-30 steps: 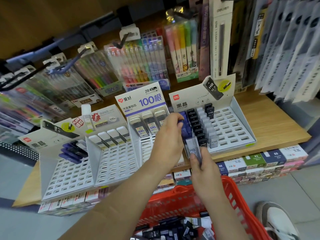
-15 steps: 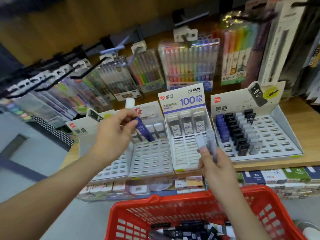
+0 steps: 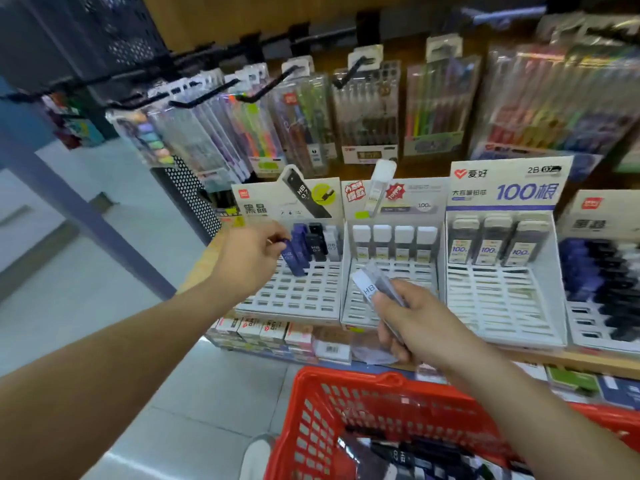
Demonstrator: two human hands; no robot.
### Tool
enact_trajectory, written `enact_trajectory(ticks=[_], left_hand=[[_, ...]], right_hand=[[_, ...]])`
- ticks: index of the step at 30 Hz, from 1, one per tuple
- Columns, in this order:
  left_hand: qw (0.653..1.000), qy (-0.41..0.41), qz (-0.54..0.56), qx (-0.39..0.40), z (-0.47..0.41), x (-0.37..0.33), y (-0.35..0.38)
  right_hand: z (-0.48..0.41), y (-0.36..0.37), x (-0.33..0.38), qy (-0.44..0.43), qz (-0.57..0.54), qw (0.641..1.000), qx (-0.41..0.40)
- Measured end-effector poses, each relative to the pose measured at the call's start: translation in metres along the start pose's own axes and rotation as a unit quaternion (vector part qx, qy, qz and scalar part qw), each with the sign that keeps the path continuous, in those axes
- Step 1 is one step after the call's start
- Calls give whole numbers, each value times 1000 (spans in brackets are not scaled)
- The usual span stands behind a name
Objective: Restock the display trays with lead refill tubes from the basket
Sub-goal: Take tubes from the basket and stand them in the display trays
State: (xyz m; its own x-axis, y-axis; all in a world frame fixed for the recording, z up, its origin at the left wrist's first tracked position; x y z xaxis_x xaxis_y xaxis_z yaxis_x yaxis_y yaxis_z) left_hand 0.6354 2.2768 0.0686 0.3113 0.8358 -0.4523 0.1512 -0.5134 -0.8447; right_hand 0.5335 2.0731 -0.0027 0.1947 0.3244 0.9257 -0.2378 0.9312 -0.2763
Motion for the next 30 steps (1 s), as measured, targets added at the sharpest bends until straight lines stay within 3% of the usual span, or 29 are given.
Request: enact_trajectory(ticks=[7, 11, 16, 19, 23, 28, 30], left_hand=[[1000, 9, -15, 16, -2, 1, 8], [999, 4, -15, 35, -4, -1, 12], [997, 2, -21, 77, 0, -4, 31], [998, -40, 2, 55, -2, 8, 31], [999, -53, 6, 4, -5, 11, 22], [999, -36, -34, 1, -11, 7, 16], [998, -59, 14, -5, -12, -2, 12]], right_hand=[[3, 22, -2, 36, 43, 995, 81], [5, 28, -15, 60, -7, 996, 65], [3, 34, -19, 84, -177, 980, 48], [0, 33, -13, 70, -235, 969, 41], [-3, 31, -14, 68, -270, 960, 23], [-5, 25, -18, 67, -259, 964, -10], [-6, 23, -17, 57, -253, 966, -19]])
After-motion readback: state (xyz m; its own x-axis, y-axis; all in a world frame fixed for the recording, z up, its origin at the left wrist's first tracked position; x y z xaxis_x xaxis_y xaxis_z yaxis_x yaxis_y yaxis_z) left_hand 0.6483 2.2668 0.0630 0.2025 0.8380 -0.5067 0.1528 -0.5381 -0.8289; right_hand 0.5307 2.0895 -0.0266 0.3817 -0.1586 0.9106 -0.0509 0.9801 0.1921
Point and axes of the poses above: each hand's wrist, its own z-axis away from the middle knuckle, its own y-axis out of the palm, x = y × z, the point moved 8 cm from there along -z, towards the middle knuckle, and after that the axes turned 7 degrees about z, right-handed, at the moved point
